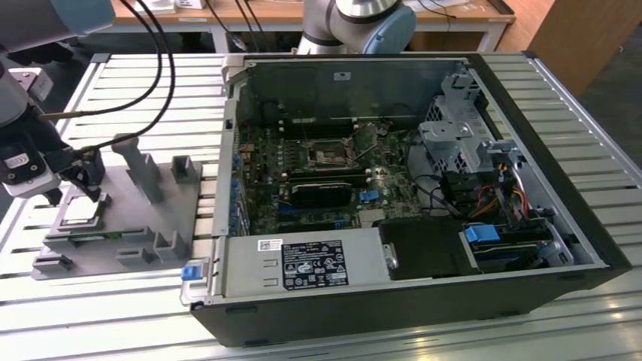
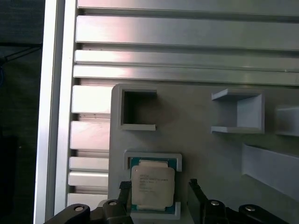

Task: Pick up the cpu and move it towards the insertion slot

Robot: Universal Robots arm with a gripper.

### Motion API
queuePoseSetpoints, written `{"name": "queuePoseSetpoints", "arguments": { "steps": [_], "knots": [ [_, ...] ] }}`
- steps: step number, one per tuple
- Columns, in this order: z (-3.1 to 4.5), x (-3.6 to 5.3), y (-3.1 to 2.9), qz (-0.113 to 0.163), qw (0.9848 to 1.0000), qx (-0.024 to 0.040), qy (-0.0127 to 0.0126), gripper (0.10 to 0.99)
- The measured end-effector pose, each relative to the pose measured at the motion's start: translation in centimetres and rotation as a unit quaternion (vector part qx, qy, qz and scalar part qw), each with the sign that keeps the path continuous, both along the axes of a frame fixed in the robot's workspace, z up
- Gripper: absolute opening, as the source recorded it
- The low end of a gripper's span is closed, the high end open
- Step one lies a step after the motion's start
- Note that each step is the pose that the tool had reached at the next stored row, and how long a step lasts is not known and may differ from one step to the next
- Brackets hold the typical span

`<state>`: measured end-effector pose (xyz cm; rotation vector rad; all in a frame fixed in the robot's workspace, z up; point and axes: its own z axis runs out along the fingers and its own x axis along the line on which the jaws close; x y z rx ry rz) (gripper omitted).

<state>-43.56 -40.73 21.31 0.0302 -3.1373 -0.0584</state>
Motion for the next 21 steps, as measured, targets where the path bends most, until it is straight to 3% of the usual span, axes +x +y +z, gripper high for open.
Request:
{"name": "queuePoseSetpoints", "arguments": {
  "steps": [2,3,13,15,16,21],
  "knots": [
    [-0.16,0.0,0.0,0.0,1.0,0.0,0.0001,0.604],
    [-0.25,0.0,-0.01,0.0,1.0,0.0,0.0001,0.663],
    [-1.09,-0.02,-0.03,0.0,1.0,0.0,0.0001,0.663],
    [-1.32,-0.06,-0.02,0.0,1.0,0.0,0.0001,0.671],
    [-1.46,-0.08,-0.02,0.0,1.0,0.0,0.0001,0.733],
    [-2.21,-0.14,-0.02,-0.001,1.0,0.0,0.0001,0.733]
  ]
}}
